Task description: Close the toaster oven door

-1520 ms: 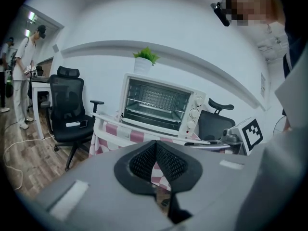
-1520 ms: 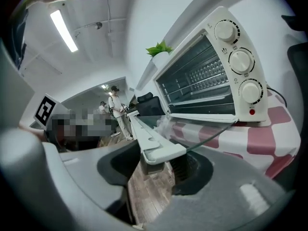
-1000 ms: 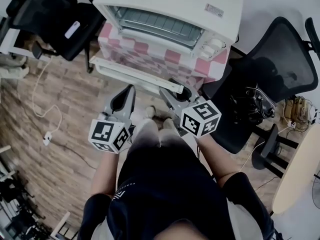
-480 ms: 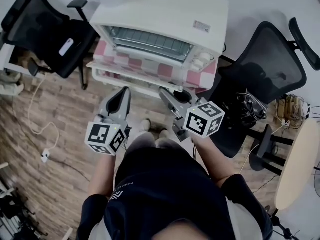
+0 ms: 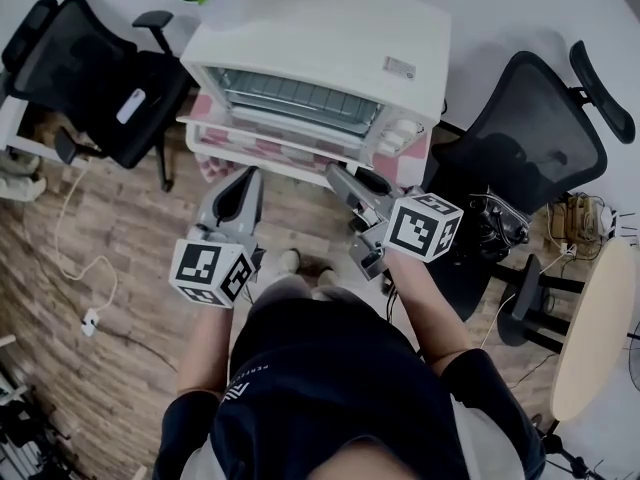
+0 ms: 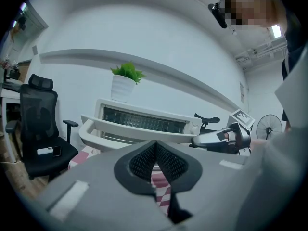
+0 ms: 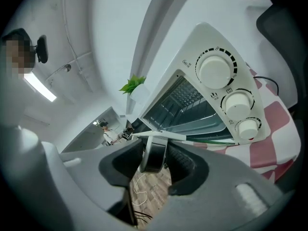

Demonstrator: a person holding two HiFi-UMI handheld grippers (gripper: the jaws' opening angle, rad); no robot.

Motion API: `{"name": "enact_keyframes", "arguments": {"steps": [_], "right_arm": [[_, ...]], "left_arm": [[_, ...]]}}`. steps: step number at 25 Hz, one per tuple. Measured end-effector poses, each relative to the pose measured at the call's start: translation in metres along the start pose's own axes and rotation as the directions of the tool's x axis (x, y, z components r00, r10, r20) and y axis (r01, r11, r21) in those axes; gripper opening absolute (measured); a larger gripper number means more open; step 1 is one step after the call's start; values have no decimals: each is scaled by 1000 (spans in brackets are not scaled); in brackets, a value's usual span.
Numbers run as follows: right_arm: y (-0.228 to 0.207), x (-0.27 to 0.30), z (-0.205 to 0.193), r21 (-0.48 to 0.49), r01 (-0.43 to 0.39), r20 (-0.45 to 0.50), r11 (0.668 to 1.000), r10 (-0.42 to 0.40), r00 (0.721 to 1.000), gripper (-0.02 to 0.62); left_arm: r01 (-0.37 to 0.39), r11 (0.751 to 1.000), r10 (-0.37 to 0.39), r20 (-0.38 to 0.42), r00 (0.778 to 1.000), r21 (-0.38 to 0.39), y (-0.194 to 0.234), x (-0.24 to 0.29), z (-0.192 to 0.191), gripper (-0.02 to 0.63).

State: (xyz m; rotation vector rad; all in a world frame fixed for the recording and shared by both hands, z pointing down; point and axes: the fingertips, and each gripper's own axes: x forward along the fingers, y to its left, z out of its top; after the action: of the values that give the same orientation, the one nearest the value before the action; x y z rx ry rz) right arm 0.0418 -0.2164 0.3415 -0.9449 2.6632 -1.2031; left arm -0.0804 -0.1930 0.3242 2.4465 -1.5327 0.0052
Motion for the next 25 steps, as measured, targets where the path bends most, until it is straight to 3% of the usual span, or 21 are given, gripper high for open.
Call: {"name": "enact_keyframes", "arguments": {"steps": [13,25], "right_arm": [[-1,12,47,232,-76,142,970,44,989,152],[-9,19,74,291,-102,220,951,37,975,156]], "left_arm": [[23,1000,-23,28,999,-17,8,23,15,17],[40,999,-39,28,999,-27,10,42,22,17]]}}
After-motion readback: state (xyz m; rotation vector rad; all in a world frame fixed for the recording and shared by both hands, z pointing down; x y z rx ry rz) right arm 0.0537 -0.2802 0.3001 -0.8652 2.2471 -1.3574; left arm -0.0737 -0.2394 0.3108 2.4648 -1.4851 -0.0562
